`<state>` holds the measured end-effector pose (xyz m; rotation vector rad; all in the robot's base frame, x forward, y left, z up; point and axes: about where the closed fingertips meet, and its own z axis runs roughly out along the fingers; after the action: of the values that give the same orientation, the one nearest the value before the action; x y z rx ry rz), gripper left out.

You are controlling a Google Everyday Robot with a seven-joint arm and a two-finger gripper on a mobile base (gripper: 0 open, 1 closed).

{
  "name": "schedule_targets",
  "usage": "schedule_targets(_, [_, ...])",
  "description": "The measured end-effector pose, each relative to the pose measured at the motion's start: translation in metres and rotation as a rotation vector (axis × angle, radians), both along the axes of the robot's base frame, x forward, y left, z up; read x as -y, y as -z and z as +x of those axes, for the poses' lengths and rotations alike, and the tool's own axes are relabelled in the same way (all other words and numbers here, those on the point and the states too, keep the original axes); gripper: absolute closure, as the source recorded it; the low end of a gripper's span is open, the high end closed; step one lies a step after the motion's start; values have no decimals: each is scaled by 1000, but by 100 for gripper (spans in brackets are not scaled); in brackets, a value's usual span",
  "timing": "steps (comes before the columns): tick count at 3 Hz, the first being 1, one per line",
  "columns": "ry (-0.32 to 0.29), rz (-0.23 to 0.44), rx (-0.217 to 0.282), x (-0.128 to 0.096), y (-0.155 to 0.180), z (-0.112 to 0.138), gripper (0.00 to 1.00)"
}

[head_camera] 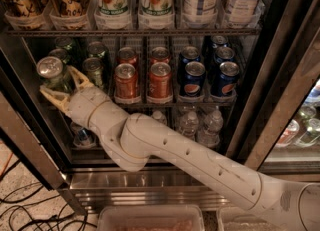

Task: Pick green can from middle shelf of fridge

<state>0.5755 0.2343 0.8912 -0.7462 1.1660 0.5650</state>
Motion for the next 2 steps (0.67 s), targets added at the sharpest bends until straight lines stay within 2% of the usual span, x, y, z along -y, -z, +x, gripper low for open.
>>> schedule_targets(1, [-23, 0, -2, 12, 0, -17, 100])
schedule_targets(2, [-58, -24, -44, 28, 9, -41, 100])
